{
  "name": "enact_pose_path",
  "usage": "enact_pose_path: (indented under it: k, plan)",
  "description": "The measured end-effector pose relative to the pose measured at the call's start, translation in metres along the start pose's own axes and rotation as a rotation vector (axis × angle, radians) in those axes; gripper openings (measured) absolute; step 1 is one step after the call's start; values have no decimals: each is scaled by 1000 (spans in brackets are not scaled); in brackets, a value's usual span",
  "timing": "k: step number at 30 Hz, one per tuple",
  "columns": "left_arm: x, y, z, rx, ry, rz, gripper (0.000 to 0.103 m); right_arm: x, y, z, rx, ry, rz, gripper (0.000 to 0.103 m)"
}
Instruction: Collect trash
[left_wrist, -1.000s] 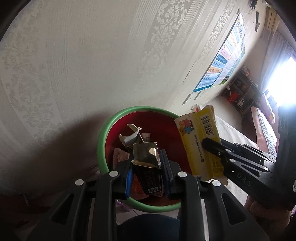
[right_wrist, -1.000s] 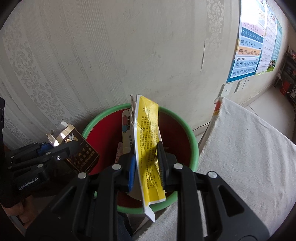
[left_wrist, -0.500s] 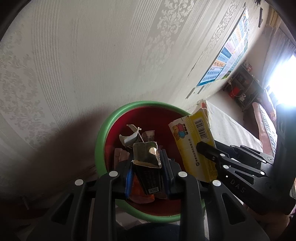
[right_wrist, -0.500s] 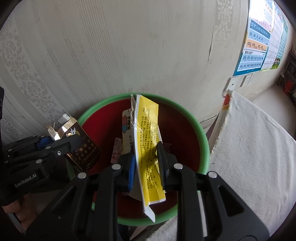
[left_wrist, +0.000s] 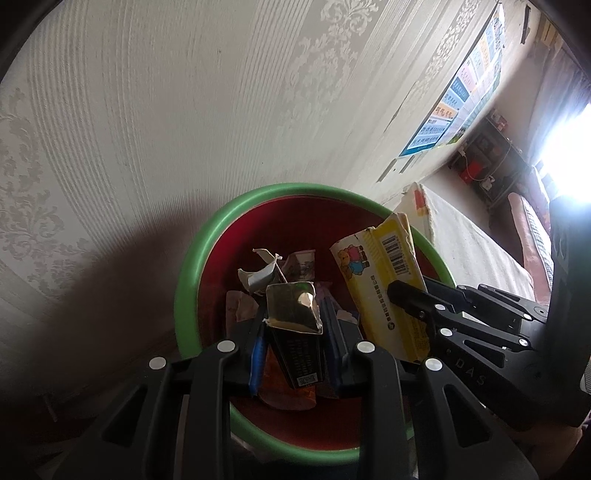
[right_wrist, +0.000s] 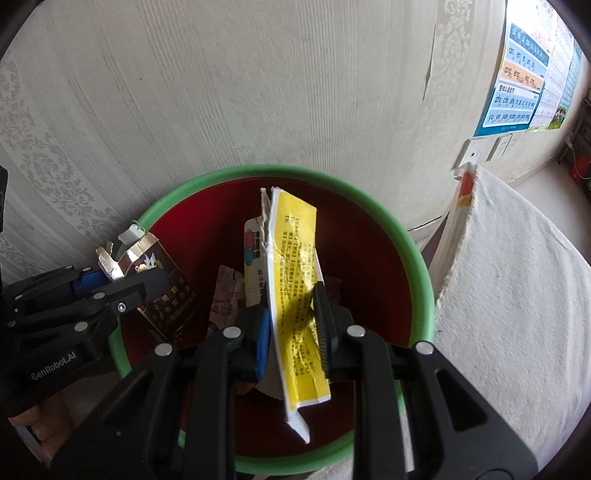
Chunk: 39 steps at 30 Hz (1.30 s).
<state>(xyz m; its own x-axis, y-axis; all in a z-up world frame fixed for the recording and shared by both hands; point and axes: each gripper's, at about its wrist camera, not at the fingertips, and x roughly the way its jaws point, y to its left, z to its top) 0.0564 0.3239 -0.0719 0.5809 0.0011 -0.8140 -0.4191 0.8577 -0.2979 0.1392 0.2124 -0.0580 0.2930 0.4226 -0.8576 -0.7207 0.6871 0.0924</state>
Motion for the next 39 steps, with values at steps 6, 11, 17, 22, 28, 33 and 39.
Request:
enact_pose_path:
  k: [6,11,17,22,28,33,39]
  plan:
    - [12,-4,1,9,17,1,25,9,-1,2,0,21,3,21]
    - [13,-5,3,12,16,4,25,12,0,1,-4,29,1,22]
    - [13,-2,4,13,22,4,25,13,-2,4,-8,35,3,22]
    - [3,-1,6,-4,-12,-3,69,13,-4,7,-15,51,7,45]
    - [-22,-3,10,-20,-82,9,93,-11,-5,4,-11,5,-13,89]
    - [-52,-15,10,-20,-154,24,95,-43,-13,-5,-5,-46,-32,98]
    - [-73,-53,-9,34,-182,21,95,-89,-36,-40,29,-94,-105,98]
